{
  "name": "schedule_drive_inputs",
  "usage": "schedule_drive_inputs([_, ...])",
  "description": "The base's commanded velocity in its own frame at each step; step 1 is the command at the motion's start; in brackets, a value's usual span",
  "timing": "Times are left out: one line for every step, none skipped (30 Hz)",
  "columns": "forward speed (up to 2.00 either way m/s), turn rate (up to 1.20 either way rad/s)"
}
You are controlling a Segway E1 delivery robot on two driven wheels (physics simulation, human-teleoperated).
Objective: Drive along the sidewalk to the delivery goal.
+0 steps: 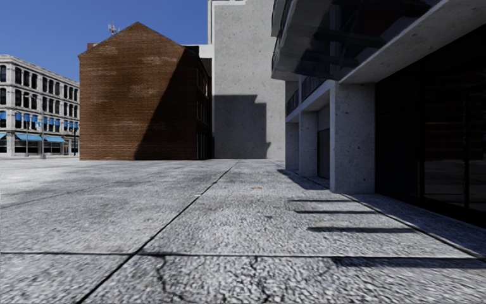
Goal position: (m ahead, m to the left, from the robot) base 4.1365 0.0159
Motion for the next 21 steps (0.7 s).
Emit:
schedule_drive_inputs([2.00,-0.26])
schedule_drive_inputs([2.00,-0.22])
schedule_drive_inputs([2.00,-0.01])
schedule_drive_inputs([2.00,0.00])
schedule_drive_inputs([2.00,0.00])
schedule_drive_inputs([2.00,0.00])
schedule_drive_inputs([2.00,0.00])
schedule_drive_inputs([2.00,0.00])
schedule_drive_inputs([2.00,0.00])
schedule_drive_inputs([2.00,0.00])
schedule_drive_inputs([2.00,0.00])
schedule_drive_inputs([2.00,0.00])
schedule_drive_inputs([2.00,0.00])
schedule_drive_inputs([2.00,0.00])
schedule_drive_inputs([2.00,0.00])
schedule_drive_inputs([2.00,0.00])
schedule_drive_inputs([2.00,0.00])
schedule_drive_inputs([2.00,0.00])
schedule_drive_inputs([2.00,0.00])
schedule_drive_inputs([2.00,0.00])
schedule_drive_inputs([2.00,0.00])
